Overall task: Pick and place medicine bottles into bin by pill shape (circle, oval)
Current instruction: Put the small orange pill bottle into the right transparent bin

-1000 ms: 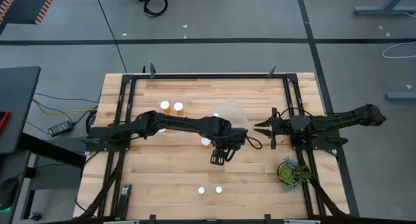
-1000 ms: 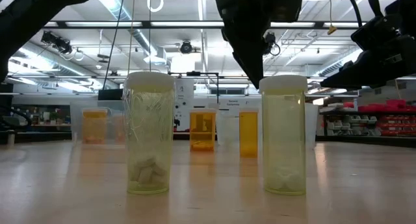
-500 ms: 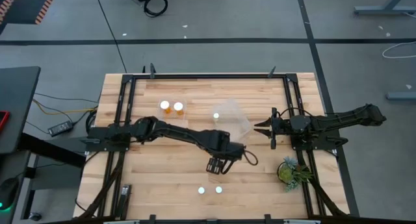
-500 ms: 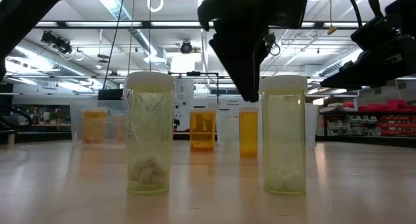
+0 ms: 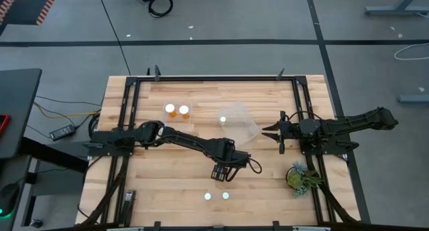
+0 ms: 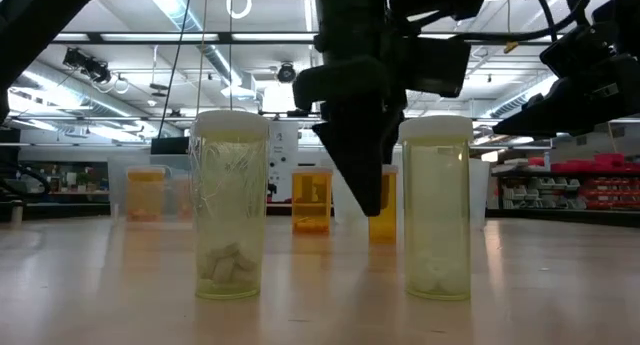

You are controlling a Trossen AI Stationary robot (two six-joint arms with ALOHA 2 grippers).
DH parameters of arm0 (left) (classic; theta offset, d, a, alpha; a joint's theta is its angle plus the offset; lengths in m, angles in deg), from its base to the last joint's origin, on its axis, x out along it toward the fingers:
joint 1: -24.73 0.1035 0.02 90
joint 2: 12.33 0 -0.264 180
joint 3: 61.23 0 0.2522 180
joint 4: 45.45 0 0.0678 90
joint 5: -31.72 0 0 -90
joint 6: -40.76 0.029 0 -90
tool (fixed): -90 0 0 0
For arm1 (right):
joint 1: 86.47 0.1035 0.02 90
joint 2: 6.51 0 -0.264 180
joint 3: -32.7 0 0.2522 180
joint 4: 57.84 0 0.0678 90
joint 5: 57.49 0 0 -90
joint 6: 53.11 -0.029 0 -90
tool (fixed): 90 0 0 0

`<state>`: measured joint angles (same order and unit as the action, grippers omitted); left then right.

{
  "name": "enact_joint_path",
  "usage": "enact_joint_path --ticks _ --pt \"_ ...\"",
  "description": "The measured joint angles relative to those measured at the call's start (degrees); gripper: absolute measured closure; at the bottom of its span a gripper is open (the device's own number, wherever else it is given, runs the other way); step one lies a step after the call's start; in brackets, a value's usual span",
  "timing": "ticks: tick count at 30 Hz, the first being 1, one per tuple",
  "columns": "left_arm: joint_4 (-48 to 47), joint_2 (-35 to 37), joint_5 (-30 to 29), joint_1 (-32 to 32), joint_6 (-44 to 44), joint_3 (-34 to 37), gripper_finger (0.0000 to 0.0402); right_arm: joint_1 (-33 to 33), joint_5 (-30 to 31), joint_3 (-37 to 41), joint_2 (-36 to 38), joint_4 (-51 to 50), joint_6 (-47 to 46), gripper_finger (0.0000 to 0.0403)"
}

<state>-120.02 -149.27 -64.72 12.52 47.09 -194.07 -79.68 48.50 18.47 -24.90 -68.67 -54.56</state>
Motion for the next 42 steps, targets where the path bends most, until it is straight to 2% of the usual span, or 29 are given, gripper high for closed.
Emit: enact_joint_path --ticks 21,30,42 --pt "3.02 0.07 0.02 0.26 -1.17 0.67 0.0295 -0.02 0.0 0.0 0.0 0.0 0.0 0.0311" --pt "-1.78 0.07 0.02 1.68 -1.26 -4.37 0.0277 0.0 0.0 0.0 0.0 0.0 0.0 0.0311" --pt "-9.06 0.07 0.0 5.84 -1.66 -11.92 0.0291 -0.01 0.0 0.0 0.0 -0.01 0.0 0.0311"
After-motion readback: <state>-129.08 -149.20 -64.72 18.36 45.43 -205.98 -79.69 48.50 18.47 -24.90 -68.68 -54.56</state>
